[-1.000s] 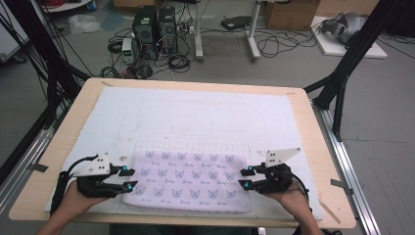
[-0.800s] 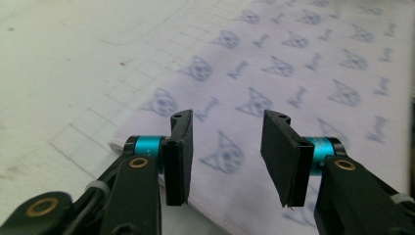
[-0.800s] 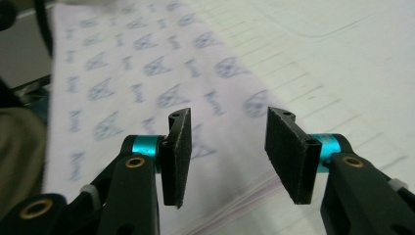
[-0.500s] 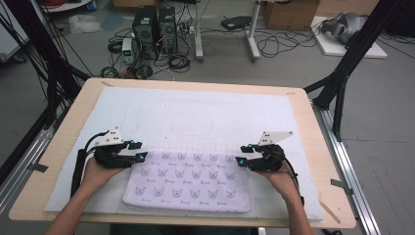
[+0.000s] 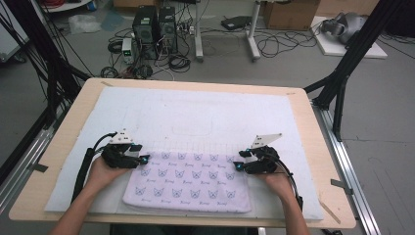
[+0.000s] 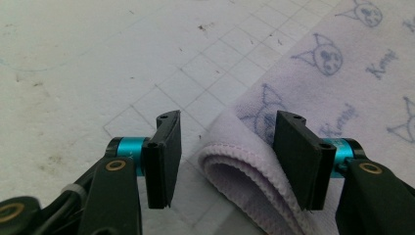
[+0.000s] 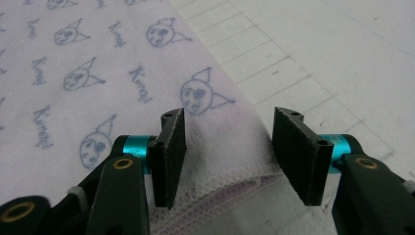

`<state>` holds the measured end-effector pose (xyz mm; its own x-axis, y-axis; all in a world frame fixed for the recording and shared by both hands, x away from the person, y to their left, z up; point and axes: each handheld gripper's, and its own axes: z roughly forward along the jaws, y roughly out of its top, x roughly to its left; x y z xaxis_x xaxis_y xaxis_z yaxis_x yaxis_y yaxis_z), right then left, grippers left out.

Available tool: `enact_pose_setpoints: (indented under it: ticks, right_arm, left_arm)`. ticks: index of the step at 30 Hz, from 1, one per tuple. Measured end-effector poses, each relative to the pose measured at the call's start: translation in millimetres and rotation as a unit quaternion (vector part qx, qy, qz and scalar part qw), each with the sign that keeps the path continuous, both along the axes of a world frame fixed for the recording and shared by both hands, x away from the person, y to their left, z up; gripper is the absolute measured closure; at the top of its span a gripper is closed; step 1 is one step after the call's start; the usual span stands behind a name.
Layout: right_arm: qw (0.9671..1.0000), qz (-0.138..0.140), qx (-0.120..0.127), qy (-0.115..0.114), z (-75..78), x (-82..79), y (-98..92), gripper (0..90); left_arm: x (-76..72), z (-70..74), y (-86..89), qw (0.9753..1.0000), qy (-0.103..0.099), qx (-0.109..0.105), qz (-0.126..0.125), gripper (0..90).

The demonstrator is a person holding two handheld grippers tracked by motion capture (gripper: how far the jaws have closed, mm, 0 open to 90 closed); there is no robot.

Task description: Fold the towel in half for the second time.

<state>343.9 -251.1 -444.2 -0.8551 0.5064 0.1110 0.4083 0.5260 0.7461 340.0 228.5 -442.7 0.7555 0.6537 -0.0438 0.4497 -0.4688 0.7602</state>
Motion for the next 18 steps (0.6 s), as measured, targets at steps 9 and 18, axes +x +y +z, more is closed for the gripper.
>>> enact_pose_setpoints:
  ticks: [9, 18]
  right_arm:
    - [0.9998, 0.012, 0.014, 0.009, -3.6, -1.7, -1.6, 65.4]
    - [0.9997, 0.015, 0.017, -0.012, 9.5, -7.4, 1.1, 81.6]
  left_arm:
    - [-1.3, -1.7, 1.1, 0.9995, 0.009, -0.018, -0.026, 62.3]
    - [-7.7, 9.3, -2.1, 0.9993, -0.031, -0.014, -0.019, 81.8]
